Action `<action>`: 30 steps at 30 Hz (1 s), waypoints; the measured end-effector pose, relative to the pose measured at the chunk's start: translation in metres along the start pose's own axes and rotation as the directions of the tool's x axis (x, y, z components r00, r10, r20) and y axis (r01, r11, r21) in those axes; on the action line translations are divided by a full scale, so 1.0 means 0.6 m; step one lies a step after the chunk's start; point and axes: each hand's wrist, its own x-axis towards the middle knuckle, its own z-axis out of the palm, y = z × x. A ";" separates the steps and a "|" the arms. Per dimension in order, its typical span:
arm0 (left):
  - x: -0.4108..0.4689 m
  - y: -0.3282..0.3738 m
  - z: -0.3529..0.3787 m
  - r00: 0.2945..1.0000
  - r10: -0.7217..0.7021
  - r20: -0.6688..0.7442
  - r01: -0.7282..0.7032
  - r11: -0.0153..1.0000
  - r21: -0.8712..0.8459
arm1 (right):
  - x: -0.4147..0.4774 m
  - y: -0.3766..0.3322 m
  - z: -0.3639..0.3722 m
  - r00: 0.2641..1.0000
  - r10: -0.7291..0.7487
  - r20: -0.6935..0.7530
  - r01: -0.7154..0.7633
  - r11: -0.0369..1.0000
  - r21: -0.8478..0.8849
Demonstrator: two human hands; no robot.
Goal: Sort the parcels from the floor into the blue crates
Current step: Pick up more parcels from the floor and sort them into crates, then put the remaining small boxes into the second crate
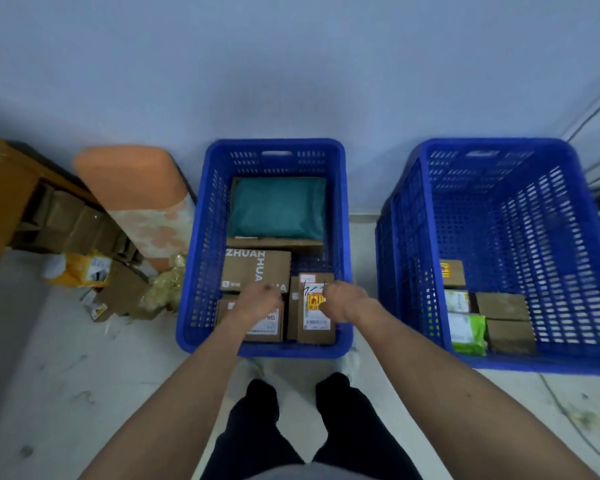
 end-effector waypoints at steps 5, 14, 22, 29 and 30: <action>-0.069 0.022 -0.001 0.993 0.098 -0.062 -0.092 0.991 0.097 | -0.074 0.024 -0.006 1.000 0.024 0.015 -0.024 0.999 -0.045; -0.161 0.066 0.019 0.913 0.407 0.018 -0.381 0.839 0.389 | -0.206 0.103 0.006 0.955 0.244 -0.166 -0.234 0.969 0.081; -0.260 0.070 0.107 0.822 0.547 0.159 -0.565 0.748 0.349 | -0.386 0.139 0.119 0.850 0.453 -0.267 -0.400 0.887 0.230; -0.338 0.057 0.247 0.755 0.542 0.370 -0.656 0.643 0.397 | -0.555 0.189 0.272 0.754 0.620 -0.218 -0.517 0.764 0.387; -0.347 0.058 0.267 0.739 0.545 0.397 -0.673 0.628 0.391 | -0.576 0.200 0.292 0.738 0.644 -0.201 -0.540 0.743 0.396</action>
